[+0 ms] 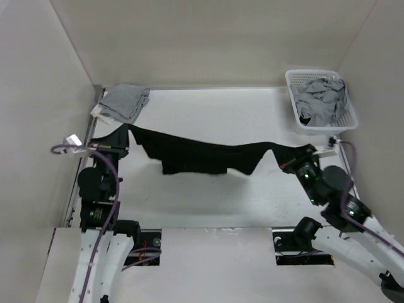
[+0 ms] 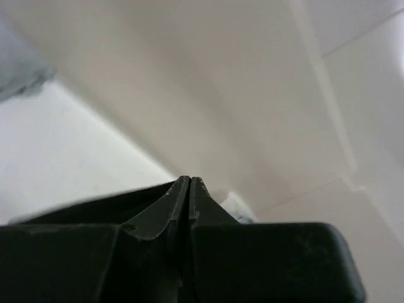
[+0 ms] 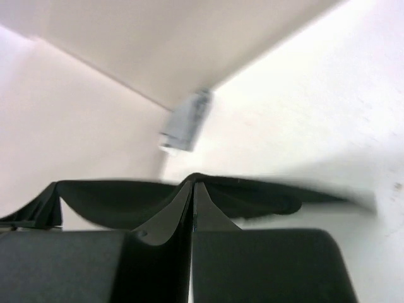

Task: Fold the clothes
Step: Fold the tank top

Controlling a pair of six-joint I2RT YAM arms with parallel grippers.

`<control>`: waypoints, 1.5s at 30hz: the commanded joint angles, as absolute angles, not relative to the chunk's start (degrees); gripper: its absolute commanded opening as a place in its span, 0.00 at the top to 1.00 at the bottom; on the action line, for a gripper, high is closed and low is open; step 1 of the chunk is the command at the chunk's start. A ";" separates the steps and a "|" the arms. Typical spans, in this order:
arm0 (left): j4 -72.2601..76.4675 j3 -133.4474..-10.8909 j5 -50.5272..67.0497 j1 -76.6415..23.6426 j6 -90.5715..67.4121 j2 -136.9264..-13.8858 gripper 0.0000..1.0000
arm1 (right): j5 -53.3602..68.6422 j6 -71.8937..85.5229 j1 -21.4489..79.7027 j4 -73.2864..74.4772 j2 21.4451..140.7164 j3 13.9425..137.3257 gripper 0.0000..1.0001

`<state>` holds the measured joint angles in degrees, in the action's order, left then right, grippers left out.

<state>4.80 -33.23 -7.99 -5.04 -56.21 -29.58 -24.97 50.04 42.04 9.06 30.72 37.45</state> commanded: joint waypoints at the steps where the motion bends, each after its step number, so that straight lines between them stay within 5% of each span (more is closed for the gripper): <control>1: -7.37 -41.29 -10.02 -5.93 -51.86 -22.25 1.00 | -37.95 44.57 49.93 27.13 26.02 47.52 1.00; 8: -12.22 -43.69 -9.93 -6.90 -51.42 -21.00 1.00 | -46.75 39.91 64.81 30.94 31.54 57.66 1.00; 14: -6.08 -36.58 -10.46 -6.02 -51.07 -31.00 1.00 | -29.06 37.18 46.49 18.75 41.90 50.64 1.00; 19: 8.14 -33.31 -11.69 -5.49 -52.64 -51.46 0.99 | -7.75 39.46 27.48 2.57 61.48 46.93 1.00; 28: 18.90 -55.87 -10.38 -4.53 -52.82 -91.91 0.99 | 1.31 40.16 15.87 -2.99 99.03 69.15 1.00; 33: 18.98 -57.40 -9.32 -3.47 -53.00 -92.73 0.99 | 2.11 40.08 14.63 -2.64 98.80 70.41 1.00; 45: 27.25 -32.97 -5.01 -0.84 -57.57 -75.69 0.99 | 1.67 42.71 14.81 -9.76 78.42 45.81 1.00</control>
<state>21.93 -36.10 -6.85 -1.65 -56.27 -81.19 1.83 42.24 14.37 -5.21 82.81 48.69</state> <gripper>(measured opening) 0.015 0.008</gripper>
